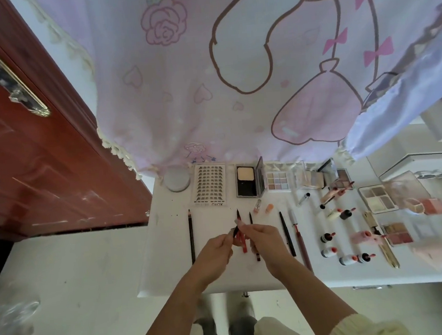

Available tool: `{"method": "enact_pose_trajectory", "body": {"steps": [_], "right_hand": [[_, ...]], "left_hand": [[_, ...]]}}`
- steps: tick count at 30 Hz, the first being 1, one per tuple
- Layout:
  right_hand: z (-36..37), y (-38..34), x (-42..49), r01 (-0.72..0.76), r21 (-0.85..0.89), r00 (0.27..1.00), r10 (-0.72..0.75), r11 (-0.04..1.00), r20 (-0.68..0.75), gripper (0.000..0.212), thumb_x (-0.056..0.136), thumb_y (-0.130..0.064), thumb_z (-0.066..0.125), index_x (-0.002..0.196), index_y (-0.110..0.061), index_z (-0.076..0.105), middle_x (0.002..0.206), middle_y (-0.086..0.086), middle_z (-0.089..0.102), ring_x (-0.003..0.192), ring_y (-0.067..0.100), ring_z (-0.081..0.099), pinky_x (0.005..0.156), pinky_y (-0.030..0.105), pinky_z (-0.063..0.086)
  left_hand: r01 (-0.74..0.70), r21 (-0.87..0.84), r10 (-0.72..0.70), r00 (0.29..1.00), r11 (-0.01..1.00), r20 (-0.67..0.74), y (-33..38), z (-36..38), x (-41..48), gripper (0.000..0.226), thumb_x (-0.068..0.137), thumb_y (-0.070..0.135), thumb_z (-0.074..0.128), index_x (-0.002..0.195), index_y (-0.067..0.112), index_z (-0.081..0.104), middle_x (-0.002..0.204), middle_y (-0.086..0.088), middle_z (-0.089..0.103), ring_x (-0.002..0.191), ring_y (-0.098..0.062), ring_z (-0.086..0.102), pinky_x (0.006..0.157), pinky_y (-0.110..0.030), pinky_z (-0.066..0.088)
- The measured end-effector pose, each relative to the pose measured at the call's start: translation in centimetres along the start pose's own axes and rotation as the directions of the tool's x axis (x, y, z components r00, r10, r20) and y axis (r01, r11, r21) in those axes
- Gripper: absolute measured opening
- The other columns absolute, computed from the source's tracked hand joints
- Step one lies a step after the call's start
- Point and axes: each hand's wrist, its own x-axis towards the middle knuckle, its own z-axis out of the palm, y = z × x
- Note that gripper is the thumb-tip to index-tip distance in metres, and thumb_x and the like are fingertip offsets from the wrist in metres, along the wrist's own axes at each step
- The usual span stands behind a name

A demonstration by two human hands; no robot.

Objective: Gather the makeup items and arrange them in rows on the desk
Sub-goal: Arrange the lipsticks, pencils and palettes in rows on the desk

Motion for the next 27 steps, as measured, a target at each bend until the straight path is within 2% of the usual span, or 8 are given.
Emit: {"method": "enact_pose_trajectory", "body": {"steps": [3, 5, 10, 13, 19, 22, 24, 27], "right_hand": [[0.3, 0.2, 0.2, 0.027, -0.003, 0.999, -0.027, 1.0, -0.029, 0.029, 0.086, -0.041, 0.068, 0.083, -0.012, 0.077, 0.076, 0.008, 0.066, 0.055, 0.006, 0.045, 0.06, 0.02, 0.038], [0.7, 0.2, 0.4, 0.048, 0.011, 0.998, -0.048, 0.999, -0.031, 0.026, 0.087, -0.039, 0.068, 0.084, -0.015, 0.077, 0.074, 0.009, 0.063, 0.056, 0.008, 0.044, 0.059, 0.02, 0.039], [2.8, 0.1, 1.0, 0.072, 0.081, 0.995, -0.066, 0.994, -0.078, 0.021, 0.089, -0.03, 0.068, 0.084, -0.012, 0.077, 0.056, -0.011, 0.058, 0.06, 0.009, 0.047, 0.058, 0.02, 0.039], [3.9, -0.1, 1.2, 0.061, 0.11, 0.991, -0.047, 0.992, -0.123, 0.019, 0.089, -0.026, 0.068, 0.087, -0.01, 0.077, 0.055, -0.011, 0.057, 0.06, 0.009, 0.046, 0.055, 0.016, 0.038], [6.3, 0.3, 1.4, 0.074, 0.197, 0.982, -0.037, 0.978, -0.183, 0.016, 0.09, -0.023, 0.066, 0.091, -0.013, 0.078, 0.068, -0.003, 0.063, 0.07, 0.013, 0.049, 0.065, 0.024, 0.042], [7.1, 0.5, 1.3, 0.077, 0.191, 0.977, -0.037, 0.979, -0.209, 0.015, 0.089, -0.026, 0.067, 0.088, -0.016, 0.079, 0.064, -0.009, 0.065, 0.071, 0.014, 0.05, 0.066, 0.025, 0.042], [7.1, 0.5, 1.4, 0.07, 0.211, 0.969, -0.016, 0.975, -0.245, 0.015, 0.088, -0.028, 0.069, 0.085, -0.017, 0.079, 0.066, -0.007, 0.063, 0.07, 0.014, 0.049, 0.065, 0.026, 0.041], [6.2, -0.2, 1.7, 0.063, 0.209, 0.958, 0.0, 0.976, -0.287, 0.02, 0.088, -0.031, 0.069, 0.089, -0.013, 0.078, 0.071, 0.0, 0.058, 0.065, 0.013, 0.048, 0.058, 0.023, 0.04]], "left_hand": [[-0.013, 0.042, 0.012, 0.999, 0.999, 0.038, 0.0, -0.7, 0.3, 0.042, 0.102, 0.046, 0.034, 0.098, 0.021, 0.067, 0.064, 0.006, 0.04, 0.053, -0.007, 0.034, 0.055, -0.022, 0.031], [-0.024, 0.094, 0.02, 0.999, 0.995, 0.047, -0.1, -1.3, 0.5, 0.042, 0.102, 0.046, 0.033, 0.096, 0.021, 0.067, 0.066, 0.006, 0.041, 0.054, -0.006, 0.036, 0.054, -0.019, 0.032], [-0.063, 0.225, 0.049, 0.996, 0.972, 0.07, 0.1, -3.4, 1.3, 0.044, 0.102, 0.048, 0.03, 0.092, 0.02, 0.062, 0.066, 0.009, 0.048, 0.058, -0.005, 0.041, 0.058, -0.021, 0.035], [-0.077, 0.231, 0.058, 0.995, 0.97, 0.086, 0.5, -4.7, 1.7, 0.043, 0.103, 0.046, 0.031, 0.092, 0.019, 0.062, 0.065, 0.012, 0.049, 0.059, -0.005, 0.042, 0.058, -0.02, 0.035], [-0.119, 0.221, 0.081, 0.981, 0.968, 0.174, -0.3, -7.4, 2.5, 0.042, 0.101, 0.048, 0.033, 0.096, 0.021, 0.064, 0.055, 0.016, 0.044, 0.054, -0.004, 0.039, 0.056, -0.018, 0.034], [-0.042, 0.159, 0.002, 0.969, 0.986, 0.248, -0.7, -8.0, 2.9, 0.043, 0.101, 0.05, 0.03, 0.104, 0.025, 0.065, 0.057, 0.01, 0.04, 0.053, -0.005, 0.035, 0.055, -0.019, 0.033], [0.015, 0.093, -0.042, 0.953, 0.996, 0.299, -1.0, -8.3, 3.0, 0.044, 0.102, 0.048, 0.03, 0.11, 0.024, 0.066, 0.059, 0.007, 0.04, 0.053, -0.006, 0.035, 0.055, -0.02, 0.032], [-0.043, 0.142, -0.01, 0.936, 0.989, 0.352, -0.9, -8.7, 3.1, 0.038, 0.103, 0.037, 0.036, 0.118, 0.017, 0.064, 0.065, 0.005, 0.044, 0.059, -0.008, 0.039, 0.062, -0.021, 0.037]]}}
